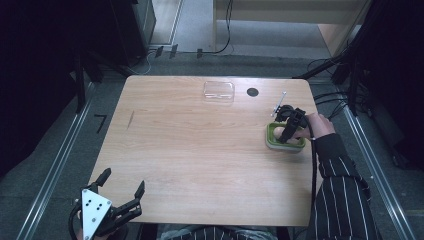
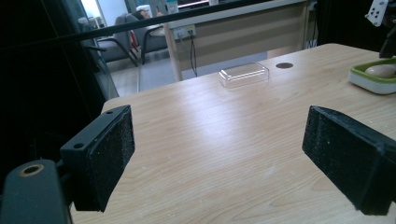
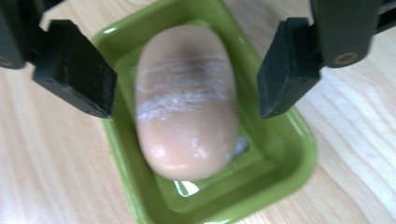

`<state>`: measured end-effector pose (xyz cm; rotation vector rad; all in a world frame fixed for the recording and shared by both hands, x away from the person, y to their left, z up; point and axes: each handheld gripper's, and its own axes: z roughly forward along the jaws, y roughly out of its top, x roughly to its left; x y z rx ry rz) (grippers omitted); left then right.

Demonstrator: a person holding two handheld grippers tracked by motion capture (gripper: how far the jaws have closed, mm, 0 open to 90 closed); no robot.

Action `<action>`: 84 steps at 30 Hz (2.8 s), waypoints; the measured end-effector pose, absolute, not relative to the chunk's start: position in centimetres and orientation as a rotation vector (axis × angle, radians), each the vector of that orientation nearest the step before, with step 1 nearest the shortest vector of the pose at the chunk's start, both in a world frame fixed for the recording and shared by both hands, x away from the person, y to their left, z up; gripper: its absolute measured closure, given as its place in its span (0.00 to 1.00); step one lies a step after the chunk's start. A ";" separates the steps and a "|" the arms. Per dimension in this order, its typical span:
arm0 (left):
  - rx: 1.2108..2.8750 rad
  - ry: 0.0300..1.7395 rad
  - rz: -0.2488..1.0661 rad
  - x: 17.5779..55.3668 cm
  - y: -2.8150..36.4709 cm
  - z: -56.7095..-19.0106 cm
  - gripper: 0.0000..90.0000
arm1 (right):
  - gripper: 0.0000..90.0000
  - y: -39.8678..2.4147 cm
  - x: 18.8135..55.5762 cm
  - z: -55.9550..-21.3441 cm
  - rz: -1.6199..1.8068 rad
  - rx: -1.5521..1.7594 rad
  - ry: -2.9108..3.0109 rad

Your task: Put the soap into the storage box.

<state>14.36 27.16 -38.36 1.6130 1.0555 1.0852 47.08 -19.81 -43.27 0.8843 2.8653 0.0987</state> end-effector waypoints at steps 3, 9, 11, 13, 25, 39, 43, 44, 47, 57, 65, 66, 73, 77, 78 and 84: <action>1.614 1.052 1.083 14.5 27.1 -38.3 0.11 | 0.16 -19.8 47.0 -43.2 0.113 0.948 2.869; 1.622 1.041 1.076 14.7 26.9 -38.3 0.11 | 0.11 -19.8 46.3 -42.4 0.186 1.024 2.866; 1.624 1.038 1.076 14.8 26.9 -38.3 0.11 | 0.09 -19.6 45.9 -42.3 0.193 1.047 2.868; 1.625 1.032 1.073 14.9 26.8 -38.3 0.11 | 0.06 -19.5 45.6 -42.2 0.192 1.083 2.852; 1.627 1.026 1.066 15.1 26.7 -38.4 0.11 | 0.05 -18.8 43.4 -41.6 0.198 1.179 2.781; 1.630 1.024 1.064 15.1 26.7 -38.4 0.11 | 0.05 -18.2 40.1 -41.1 0.166 1.162 2.766; 1.627 1.027 1.063 15.1 26.7 -38.4 0.11 | 0.05 -18.1 39.2 -41.1 0.171 1.145 2.773; 1.628 1.026 1.063 15.2 26.7 -38.4 0.11 | 0.05 -18.1 38.9 -41.2 0.165 1.138 2.777; 1.632 1.023 1.063 15.2 26.6 -38.4 0.11 | 0.05 -18.0 38.0 -41.3 0.166 1.114 2.774; 1.628 1.022 1.061 15.2 26.6 -38.4 0.11 | 0.05 -17.8 35.1 -41.8 0.164 1.093 2.757; 1.629 1.022 1.062 15.2 26.6 -38.3 0.11 | 0.05 -18.4 33.2 -42.9 0.101 1.139 2.720; 1.629 1.022 1.062 15.2 26.6 -38.3 0.11 | 0.05 -18.4 33.2 -42.9 0.101 1.139 2.720; 1.627 1.019 1.057 15.2 26.5 -38.3 0.11 | 0.05 -18.5 31.3 -44.1 0.068 1.158 2.741; 1.627 1.018 1.060 15.3 26.5 -38.3 0.11 | 0.05 -18.9 30.8 -44.4 0.068 1.167 2.756; 1.627 1.018 1.060 15.3 26.5 -38.3 0.11 | 0.05 -18.8 30.7 -44.7 0.063 1.162 2.758; 1.627 1.016 1.057 15.4 26.4 -38.3 0.11 | 0.05 -18.7 30.5 -45.5 0.012 1.159 2.781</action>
